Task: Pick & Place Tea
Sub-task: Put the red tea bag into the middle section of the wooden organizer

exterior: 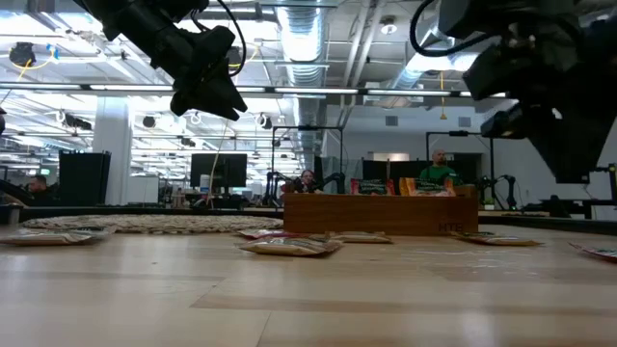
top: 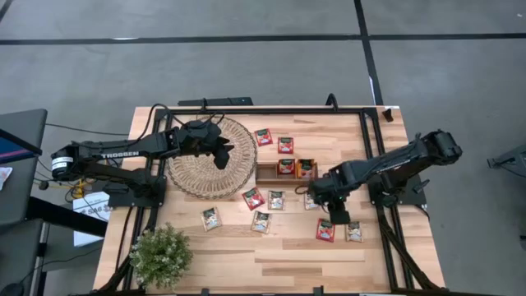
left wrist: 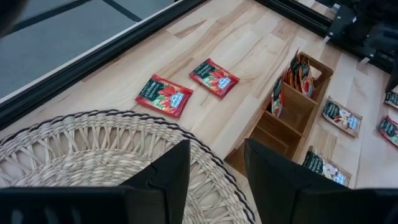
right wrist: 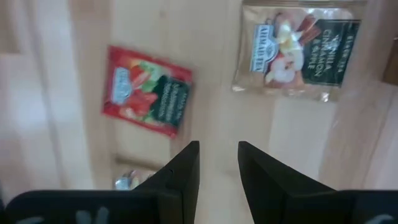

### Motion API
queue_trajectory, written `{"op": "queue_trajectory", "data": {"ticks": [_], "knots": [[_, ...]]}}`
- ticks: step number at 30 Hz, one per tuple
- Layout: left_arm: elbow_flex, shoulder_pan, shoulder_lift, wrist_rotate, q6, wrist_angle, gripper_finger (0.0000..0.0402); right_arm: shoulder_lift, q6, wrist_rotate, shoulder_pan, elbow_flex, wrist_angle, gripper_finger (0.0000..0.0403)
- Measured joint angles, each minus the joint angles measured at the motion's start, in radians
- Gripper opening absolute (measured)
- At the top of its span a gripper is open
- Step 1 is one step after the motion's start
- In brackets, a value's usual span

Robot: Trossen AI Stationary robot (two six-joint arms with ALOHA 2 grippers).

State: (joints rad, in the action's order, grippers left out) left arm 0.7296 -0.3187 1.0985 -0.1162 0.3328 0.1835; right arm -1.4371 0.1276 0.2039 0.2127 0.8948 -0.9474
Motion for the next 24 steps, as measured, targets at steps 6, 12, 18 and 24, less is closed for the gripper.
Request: {"op": "queue_trajectory", "data": {"ticks": [6, 12, 18, 24], "knots": [[0.0, 0.0, 0.0, 0.0, 0.0, 0.018, 0.0142, -0.08, 0.122, -0.011, 0.052, 0.0, 0.108, 0.0102], [0.0, 0.0, 0.0, 0.0, 0.0, 0.053, 0.0142, -0.147, 0.232, -0.012, 0.109, 0.0, 0.127, 0.0102], [0.0, 0.0, 0.0, 0.0, 0.0, 0.077, 0.0142, -0.202, 0.333, -0.024, 0.184, 0.0, 0.203, 0.0102], [0.0, 0.0, 0.0, 0.0, -0.006, 0.078, 0.0142, -0.252, 0.4, -0.116, 0.219, 0.0, 0.219, 0.0102]]}}
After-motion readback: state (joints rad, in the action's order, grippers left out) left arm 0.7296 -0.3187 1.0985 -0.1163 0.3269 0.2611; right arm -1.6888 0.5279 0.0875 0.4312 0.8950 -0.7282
